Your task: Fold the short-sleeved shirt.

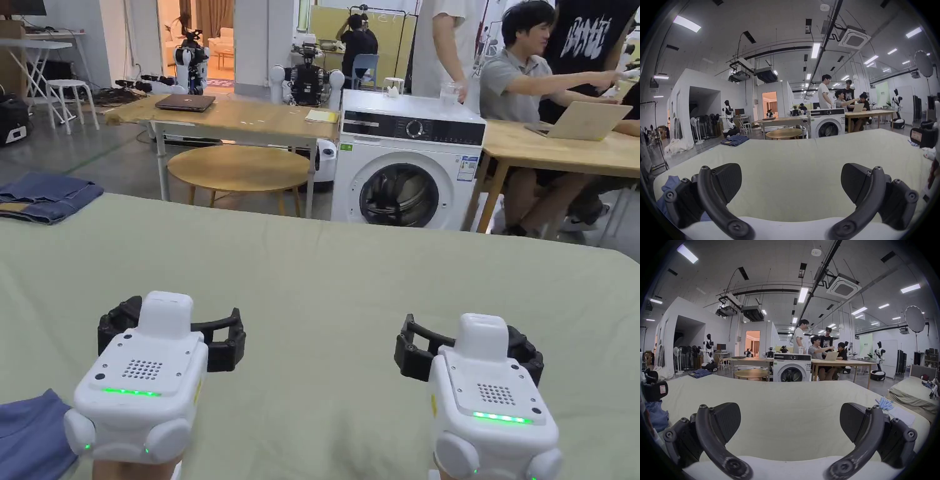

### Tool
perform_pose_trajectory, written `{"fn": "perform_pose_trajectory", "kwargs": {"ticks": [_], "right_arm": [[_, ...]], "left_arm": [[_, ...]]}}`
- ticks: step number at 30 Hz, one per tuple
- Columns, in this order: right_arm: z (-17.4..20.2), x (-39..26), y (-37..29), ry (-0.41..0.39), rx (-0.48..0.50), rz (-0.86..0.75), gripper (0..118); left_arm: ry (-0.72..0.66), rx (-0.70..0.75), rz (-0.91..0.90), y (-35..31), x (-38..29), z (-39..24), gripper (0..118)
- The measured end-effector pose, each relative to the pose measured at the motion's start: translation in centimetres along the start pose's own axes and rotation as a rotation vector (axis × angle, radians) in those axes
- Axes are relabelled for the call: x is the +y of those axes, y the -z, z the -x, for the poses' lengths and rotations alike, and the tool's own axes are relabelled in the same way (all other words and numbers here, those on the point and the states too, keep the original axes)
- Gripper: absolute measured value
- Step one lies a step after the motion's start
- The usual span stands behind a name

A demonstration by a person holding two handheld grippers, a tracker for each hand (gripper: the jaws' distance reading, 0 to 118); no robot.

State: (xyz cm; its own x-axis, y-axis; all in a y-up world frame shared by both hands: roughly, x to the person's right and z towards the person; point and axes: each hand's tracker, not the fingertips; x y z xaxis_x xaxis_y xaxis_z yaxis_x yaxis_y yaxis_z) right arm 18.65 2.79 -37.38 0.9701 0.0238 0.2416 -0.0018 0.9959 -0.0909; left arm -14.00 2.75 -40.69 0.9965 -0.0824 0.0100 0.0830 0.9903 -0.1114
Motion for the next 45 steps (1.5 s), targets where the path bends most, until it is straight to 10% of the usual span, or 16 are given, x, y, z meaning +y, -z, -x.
{"fn": "perform_pose_trajectory", "kwargs": {"ticks": [23, 28, 31, 34, 39, 41, 45], "right_arm": [[-0.5, -0.8, -0.9, -0.065, 0.019, 0.049, 118], [-3.4, 0.0, -1.1, 0.442, 0.113, 0.083, 118], [-3.8, 0.6, -1.0, 0.502, 0.025, 0.077, 118], [-2.5, 1.5, -0.6, 0.214, -0.024, 0.056, 118], [2.8, -0.3, -0.5, -0.776, -0.056, -0.102, 118], [3.6, -1.7, -0.5, -1.060, -0.078, -0.162, 118], [3.7, -3.1, -0.7, -1.273, -0.048, -0.225, 118]], "left_arm": [[-0.088, -0.045, 0.039, -1.0, -0.3, 1.0, 118], [-0.529, -0.096, 0.030, -0.8, -0.5, 4.1, 118], [-0.566, -0.043, -0.011, -1.3, -0.5, 4.4, 118], [-0.208, -0.053, 0.003, -1.6, 1.0, 2.2, 118], [0.679, 0.057, -0.012, -1.5, 1.1, -3.3, 118], [0.878, 0.046, -0.025, -1.4, 0.4, -4.2, 118], [1.041, 0.092, -0.044, -1.4, -0.2, -4.5, 118]]}}
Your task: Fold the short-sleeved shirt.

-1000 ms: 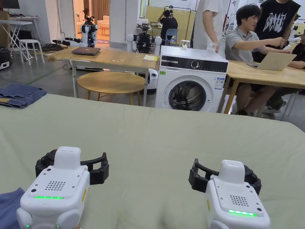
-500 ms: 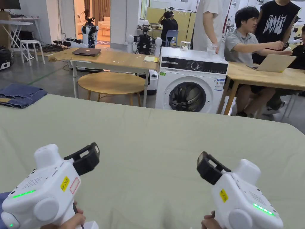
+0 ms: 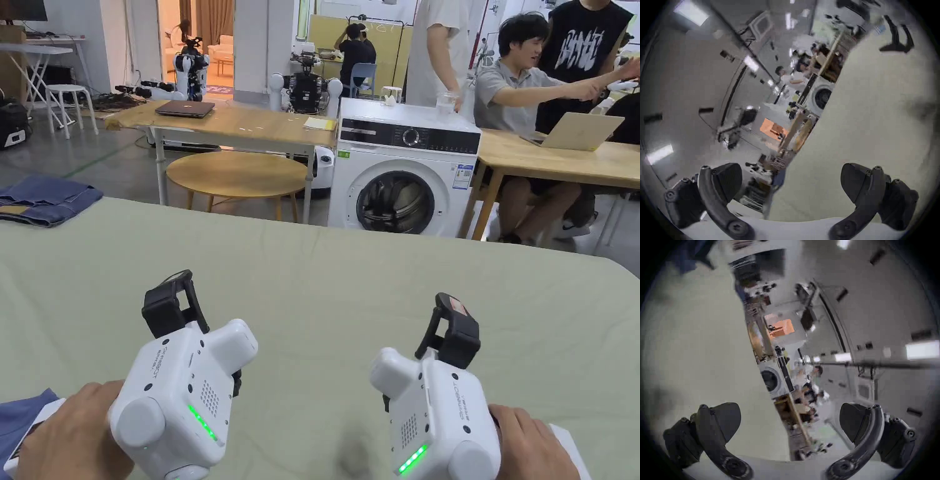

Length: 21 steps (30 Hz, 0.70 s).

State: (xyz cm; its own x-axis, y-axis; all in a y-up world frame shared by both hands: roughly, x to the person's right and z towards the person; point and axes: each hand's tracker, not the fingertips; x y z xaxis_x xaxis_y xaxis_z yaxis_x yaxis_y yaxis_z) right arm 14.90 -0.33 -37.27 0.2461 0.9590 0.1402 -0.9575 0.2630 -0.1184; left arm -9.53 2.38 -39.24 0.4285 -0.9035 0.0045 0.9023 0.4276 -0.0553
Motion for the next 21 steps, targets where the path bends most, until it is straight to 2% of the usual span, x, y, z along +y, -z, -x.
{"fn": "perform_pose_trajectory", "kwargs": {"ticks": [2, 3, 4, 8, 11, 13, 15, 17, 21], "right_arm": [[0.1, -0.1, -0.2, 0.012, -0.022, 0.013, 118], [-0.3, 0.1, -0.3, 0.082, -0.019, 0.043, 118], [-0.8, 0.3, -0.4, 0.178, -0.004, 0.064, 118], [-3.1, -0.5, 0.1, 0.671, 0.039, 0.187, 118], [-4.3, -1.9, 0.2, 1.033, 0.089, 0.210, 118], [-4.5, -2.7, 0.2, 1.202, 0.115, 0.211, 118], [-4.7, -2.7, -0.1, 1.277, 0.082, 0.226, 118], [-4.9, -3.0, -0.4, 1.329, 0.041, 0.209, 118], [-5.1, -3.0, -0.5, 1.311, 0.021, 0.210, 118]], "left_arm": [[-0.028, -0.010, 0.007, 0.0, -0.1, 0.2, 118], [-0.095, -0.019, 0.026, 0.3, -0.3, 0.6, 118], [-0.179, -0.037, 0.033, 0.4, -0.4, 0.9, 118], [-0.670, -0.139, 0.082, 1.1, -1.8, 2.9, 118], [-0.993, -0.165, 0.032, 1.0, -3.2, 3.8, 118], [-1.143, -0.159, -0.015, 0.6, -3.9, 4.0, 118], [-1.254, -0.145, -0.057, 0.2, -4.3, 4.2, 118], [-1.291, -0.121, -0.093, -0.3, -4.6, 4.3, 118], [-1.205, -0.043, -0.090, -0.9, -3.9, 4.4, 118]]}}
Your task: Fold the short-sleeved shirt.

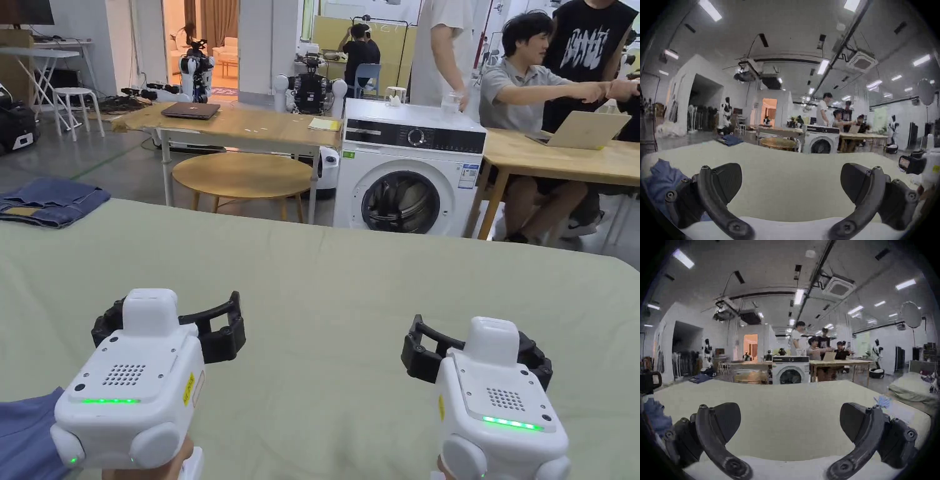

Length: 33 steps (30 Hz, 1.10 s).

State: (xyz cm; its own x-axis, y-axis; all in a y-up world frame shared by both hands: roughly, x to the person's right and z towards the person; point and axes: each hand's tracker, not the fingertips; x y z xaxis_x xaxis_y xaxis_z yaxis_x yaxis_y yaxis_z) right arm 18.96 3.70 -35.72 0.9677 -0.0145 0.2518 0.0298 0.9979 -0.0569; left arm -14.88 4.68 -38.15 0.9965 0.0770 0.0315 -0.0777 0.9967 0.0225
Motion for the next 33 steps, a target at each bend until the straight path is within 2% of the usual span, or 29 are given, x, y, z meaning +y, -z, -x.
{"fn": "perform_pose_trajectory", "kwargs": {"ticks": [7, 12, 13, 14, 16, 17, 18, 19, 20, 21, 22, 26, 33], "right_arm": [[0.2, -0.1, 0.1, -0.049, 0.009, 0.020, 118], [0.7, 0.0, -0.1, -0.078, 0.012, 0.014, 118], [0.7, 0.0, -0.1, -0.072, 0.016, 0.015, 118], [0.8, 0.2, -0.2, -0.067, 0.017, 0.019, 114], [0.9, 0.2, -0.3, -0.071, -0.008, 0.014, 80], [0.9, 0.2, -0.3, -0.070, -0.020, 0.009, 58], [0.8, 0.3, -0.2, -0.069, -0.021, 0.019, 29], [0.7, 0.3, 0.0, -0.060, -0.017, 0.028, 12], [0.6, 0.3, 0.0, -0.053, -0.018, 0.031, 5], [0.4, 0.2, 0.0, -0.043, -0.020, 0.026, 0], [0.3, 0.1, -0.1, -0.039, -0.021, 0.020, 0], [-0.2, 0.0, -0.6, -0.042, 0.010, 0.007, 0], [0.0, 0.7, -1.0, -0.026, 0.006, 0.003, 0]], "left_arm": [[0.104, 0.015, 0.019, 0.6, 0.9, -1.0, 118], [0.111, -0.006, 0.032, 0.9, 1.0, -1.2, 117], [0.103, -0.007, 0.033, 0.9, 1.0, -1.2, 114], [0.095, -0.004, 0.034, 0.9, 0.9, -1.1, 104], [0.089, 0.006, 0.054, 1.0, 0.9, -1.0, 59], [0.092, 0.020, 0.074, 1.2, 0.8, -1.0, 38], [0.096, 0.024, 0.083, 1.3, 0.8, -0.9, 20], [0.102, 0.026, 0.088, 1.2, 0.7, -0.9, 15], [0.111, 0.030, 0.086, 1.1, 0.5, -0.9, 13], [0.117, 0.025, 0.082, 0.9, 0.4, -0.9, 6], [0.124, 0.020, 0.079, 0.8, 0.4, -0.8, 0], [0.144, 0.019, 0.073, 0.5, 0.3, -0.9, 0], [0.156, 0.017, 0.087, 0.3, 0.1, -1.0, 0]]}}
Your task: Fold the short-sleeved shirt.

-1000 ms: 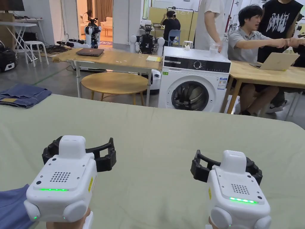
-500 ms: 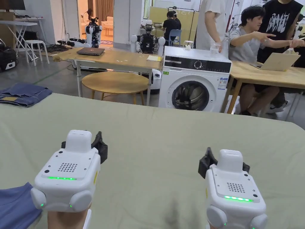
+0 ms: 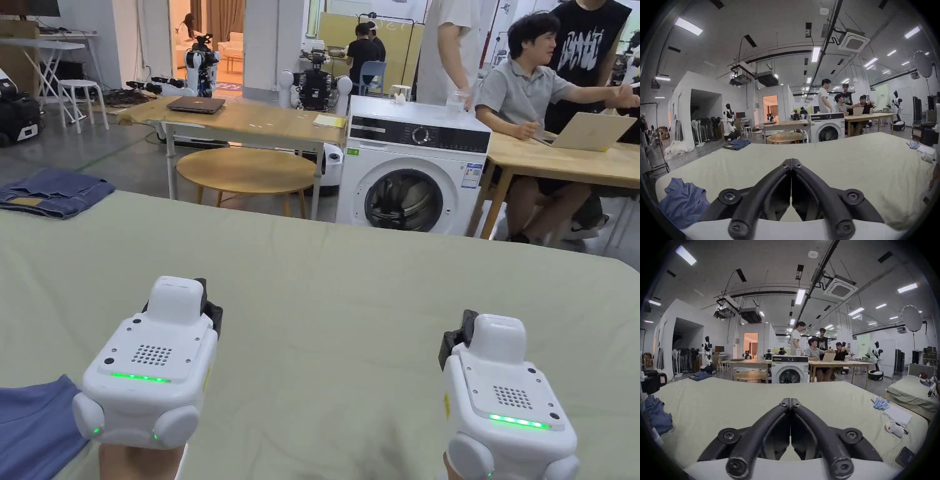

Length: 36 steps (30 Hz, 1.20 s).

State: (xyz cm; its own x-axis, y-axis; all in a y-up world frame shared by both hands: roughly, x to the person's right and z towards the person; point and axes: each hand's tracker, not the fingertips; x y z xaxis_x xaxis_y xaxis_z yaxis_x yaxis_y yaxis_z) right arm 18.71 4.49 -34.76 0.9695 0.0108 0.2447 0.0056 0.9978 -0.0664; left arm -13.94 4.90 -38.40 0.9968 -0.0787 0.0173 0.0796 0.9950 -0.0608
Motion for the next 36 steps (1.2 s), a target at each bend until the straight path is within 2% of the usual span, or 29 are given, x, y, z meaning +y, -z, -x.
{"fn": "perform_pose_trajectory", "kwargs": {"ticks": [8, 19, 25, 29, 32, 33, 34, 36], "right_arm": [[3.6, 1.4, -0.4, -0.032, 0.052, -0.017, 0], [15.3, 1.9, -1.3, -0.064, 0.285, -0.005, 0], [20.4, 0.9, -1.8, -0.080, 0.403, 0.054, 0], [21.8, -0.1, -2.2, -0.100, 0.462, 0.086, 0], [22.1, -0.9, -2.3, -0.120, 0.475, 0.109, 0], [22.1, -1.1, -2.2, -0.126, 0.478, 0.118, 0], [22.0, -1.4, -2.1, -0.131, 0.481, 0.127, 0], [21.7, -1.9, -1.7, -0.138, 0.478, 0.149, 0]], "left_arm": [[0.000, 0.023, 0.010, -1.4, 1.2, 3.3, 0], [-0.017, 0.311, 0.116, -6.5, 2.9, 16.7, 0], [-0.051, 0.348, 0.347, -8.4, 1.9, 23.6, 0], [-0.058, 0.349, 0.593, -8.2, -0.2, 27.1, 0], [-0.124, 0.342, 0.724, -8.3, -2.5, 29.8, 0], [-0.155, 0.332, 0.766, -8.0, -3.4, 31.0, 6], [-0.185, 0.327, 0.799, -7.8, -4.1, 31.8, 20], [-0.255, 0.300, 0.832, -7.6, -5.3, 33.1, 62]]}}
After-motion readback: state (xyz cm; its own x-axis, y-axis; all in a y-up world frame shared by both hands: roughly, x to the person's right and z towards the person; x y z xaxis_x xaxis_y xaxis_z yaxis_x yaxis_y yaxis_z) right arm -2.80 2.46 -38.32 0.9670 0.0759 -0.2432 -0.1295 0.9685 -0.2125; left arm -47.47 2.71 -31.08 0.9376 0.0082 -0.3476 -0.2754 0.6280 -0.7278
